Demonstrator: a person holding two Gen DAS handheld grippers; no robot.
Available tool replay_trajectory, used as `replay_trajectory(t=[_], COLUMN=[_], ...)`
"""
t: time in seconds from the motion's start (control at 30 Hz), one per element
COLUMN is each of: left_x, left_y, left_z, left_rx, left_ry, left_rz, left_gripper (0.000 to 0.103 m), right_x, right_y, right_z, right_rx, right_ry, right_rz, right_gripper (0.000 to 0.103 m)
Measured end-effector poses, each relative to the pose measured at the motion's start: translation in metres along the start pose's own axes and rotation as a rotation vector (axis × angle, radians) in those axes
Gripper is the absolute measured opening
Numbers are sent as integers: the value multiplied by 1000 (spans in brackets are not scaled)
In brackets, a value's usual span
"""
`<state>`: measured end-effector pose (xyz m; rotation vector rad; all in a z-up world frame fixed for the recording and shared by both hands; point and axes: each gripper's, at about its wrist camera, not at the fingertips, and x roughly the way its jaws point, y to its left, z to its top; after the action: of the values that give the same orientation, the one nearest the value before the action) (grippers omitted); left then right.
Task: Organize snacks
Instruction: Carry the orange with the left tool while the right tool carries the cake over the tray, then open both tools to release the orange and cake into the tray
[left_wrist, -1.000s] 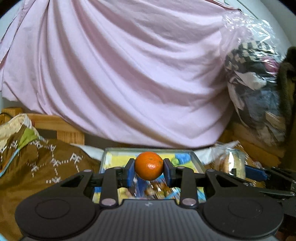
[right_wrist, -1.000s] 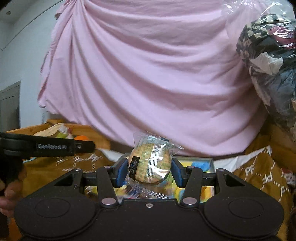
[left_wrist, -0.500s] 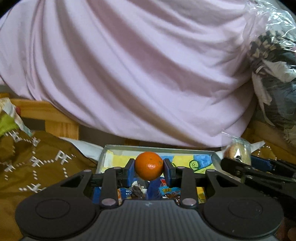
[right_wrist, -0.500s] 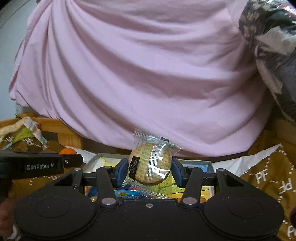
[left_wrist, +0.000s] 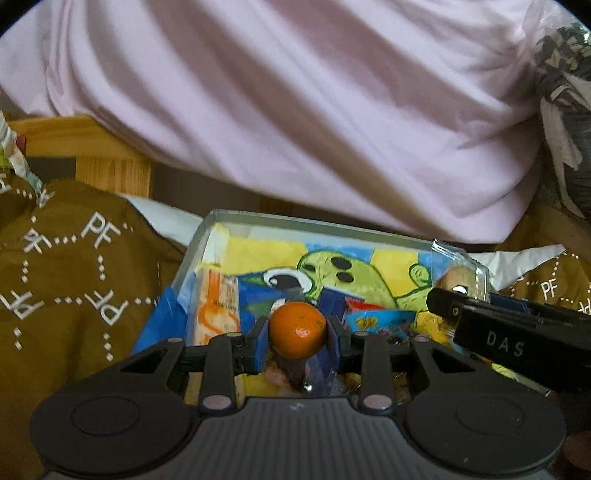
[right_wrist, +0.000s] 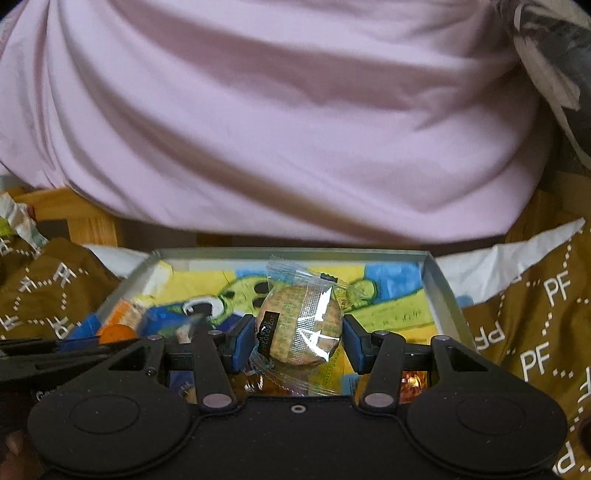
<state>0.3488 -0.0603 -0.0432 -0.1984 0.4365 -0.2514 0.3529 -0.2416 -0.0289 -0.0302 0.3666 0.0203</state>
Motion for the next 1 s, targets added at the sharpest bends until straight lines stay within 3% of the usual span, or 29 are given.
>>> replay_trajectory(t=[0.3, 0.73, 1.0], left_x=[17, 19, 21], left_y=[0, -3, 0], left_z=[-12, -16, -17], left_rx=[24, 37, 5], left_ry=[58, 50, 62], left_rz=[2, 9, 9], left_gripper=[36, 36, 40], right_x=[9, 13, 14], right_y=[-2, -6, -8], right_z=[-9, -11, -13], right_rx=[12, 41, 48], right_ry=[55, 80, 106], right_rz=[-10, -11, -23], right_gripper=[52, 53, 58])
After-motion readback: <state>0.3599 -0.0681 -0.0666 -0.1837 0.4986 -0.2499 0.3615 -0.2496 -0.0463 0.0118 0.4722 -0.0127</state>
